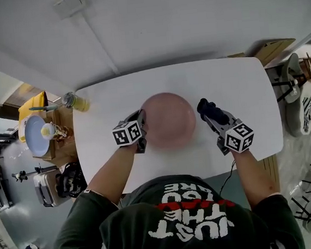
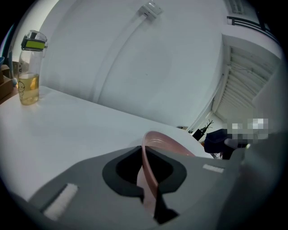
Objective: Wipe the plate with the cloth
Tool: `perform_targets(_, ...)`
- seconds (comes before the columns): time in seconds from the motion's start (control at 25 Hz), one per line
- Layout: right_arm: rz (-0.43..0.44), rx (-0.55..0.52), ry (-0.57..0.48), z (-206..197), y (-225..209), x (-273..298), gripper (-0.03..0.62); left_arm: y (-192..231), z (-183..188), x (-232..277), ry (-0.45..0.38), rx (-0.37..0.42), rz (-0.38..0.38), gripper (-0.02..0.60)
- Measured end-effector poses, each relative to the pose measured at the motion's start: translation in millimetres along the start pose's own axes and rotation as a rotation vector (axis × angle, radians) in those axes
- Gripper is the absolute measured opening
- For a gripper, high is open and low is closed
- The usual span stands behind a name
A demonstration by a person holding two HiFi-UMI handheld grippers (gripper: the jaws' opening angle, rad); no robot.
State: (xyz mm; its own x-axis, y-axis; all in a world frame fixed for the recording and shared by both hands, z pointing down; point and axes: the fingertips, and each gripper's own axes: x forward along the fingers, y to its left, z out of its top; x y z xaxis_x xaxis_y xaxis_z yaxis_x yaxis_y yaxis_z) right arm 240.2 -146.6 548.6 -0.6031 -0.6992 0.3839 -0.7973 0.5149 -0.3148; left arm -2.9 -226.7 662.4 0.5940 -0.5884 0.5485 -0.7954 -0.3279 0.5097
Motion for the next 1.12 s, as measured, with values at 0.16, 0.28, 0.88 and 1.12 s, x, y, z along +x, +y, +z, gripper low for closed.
perform_targets(0.16, -0.005, 0.015, -0.003, -3.6, -8.6, -0.7, 0.074, 0.8, -7.2, 12.2, 0.016, 0.034, 0.008, 0.018)
perform_targets(0.28, -0.004, 0.022, -0.006, -4.9, -13.5, -1.5, 0.074, -0.5, -9.2, 17.5, 0.011, 0.04, 0.001, 0.018)
perform_targets(0.88, 0.012, 0.03, 0.002, -8.0, -25.1, -2.7, 0.074, -5.5, -27.3, 32.1, 0.136, 0.203, 0.027, 0.116)
perform_targets(1.12, 0.044, 0.015, -0.007, 1.6, -26.2, -17.4, 0.075, -4.9, -9.9, 3.5, 0.056, 0.185, 0.097, 0.15)
